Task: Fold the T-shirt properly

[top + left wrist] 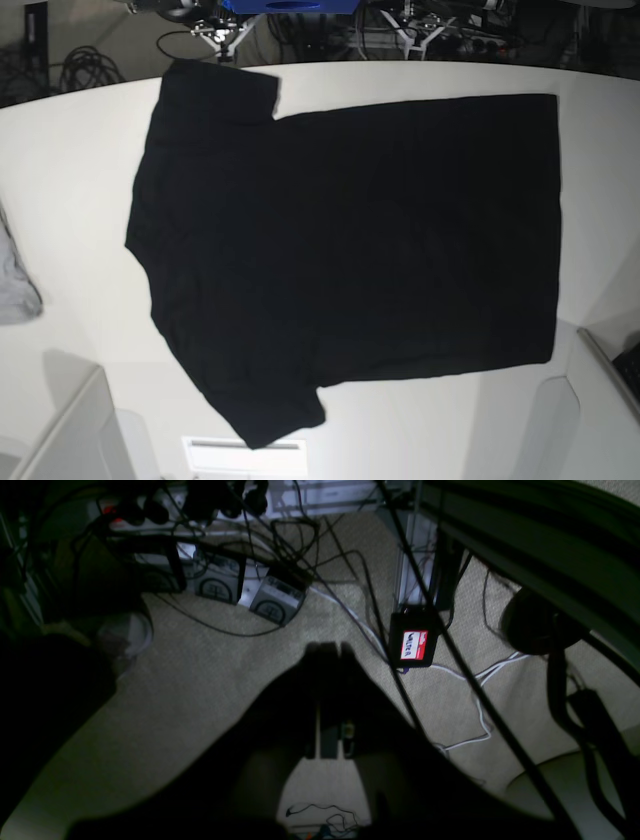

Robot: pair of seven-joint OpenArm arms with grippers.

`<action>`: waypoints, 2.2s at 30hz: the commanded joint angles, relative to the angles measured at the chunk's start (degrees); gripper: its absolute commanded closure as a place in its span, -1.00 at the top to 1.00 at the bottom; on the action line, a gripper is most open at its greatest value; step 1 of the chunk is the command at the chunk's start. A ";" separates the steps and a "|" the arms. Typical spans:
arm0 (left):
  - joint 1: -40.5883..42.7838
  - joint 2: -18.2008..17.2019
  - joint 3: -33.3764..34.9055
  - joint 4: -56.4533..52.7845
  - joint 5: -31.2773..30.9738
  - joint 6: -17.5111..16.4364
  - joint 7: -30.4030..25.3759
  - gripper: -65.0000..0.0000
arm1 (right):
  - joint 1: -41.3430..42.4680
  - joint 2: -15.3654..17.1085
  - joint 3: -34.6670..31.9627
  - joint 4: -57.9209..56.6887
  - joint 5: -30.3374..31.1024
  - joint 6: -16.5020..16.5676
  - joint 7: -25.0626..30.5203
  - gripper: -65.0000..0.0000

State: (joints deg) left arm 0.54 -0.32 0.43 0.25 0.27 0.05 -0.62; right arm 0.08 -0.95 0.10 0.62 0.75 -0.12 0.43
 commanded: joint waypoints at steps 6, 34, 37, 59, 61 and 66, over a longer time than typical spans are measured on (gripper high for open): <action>0.65 0.10 0.23 -0.03 -0.14 0.34 0.23 -0.99 | -0.47 0.20 0.03 -0.05 -0.27 0.43 -0.03 -1.00; 5.66 0.10 -0.03 7.27 -0.23 0.25 0.23 -0.35 | -4.52 0.29 -0.23 3.55 -0.53 0.34 -0.03 -1.00; 6.63 0.10 -0.03 7.27 -0.23 0.25 0.23 -0.88 | -5.13 0.29 -0.23 3.55 -0.53 0.34 -0.03 -1.00; 33.97 -5.71 0.67 31.88 0.12 0.25 -19.82 -1.00 | -33.35 4.07 1.88 44.34 -0.27 0.25 0.32 -1.00; 37.22 -6.76 0.58 35.84 -0.14 0.25 -21.22 -1.00 | -36.43 3.54 5.48 49.36 -0.27 0.25 0.32 -1.00; 44.26 -8.69 -0.12 45.24 -0.23 0.25 -21.93 -1.00 | -41.97 3.46 10.32 61.31 -0.27 0.34 -3.90 -1.00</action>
State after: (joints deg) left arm 43.99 -8.95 0.40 45.12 -0.08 0.43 -21.43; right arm -41.43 2.31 10.28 61.41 0.36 0.05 -4.47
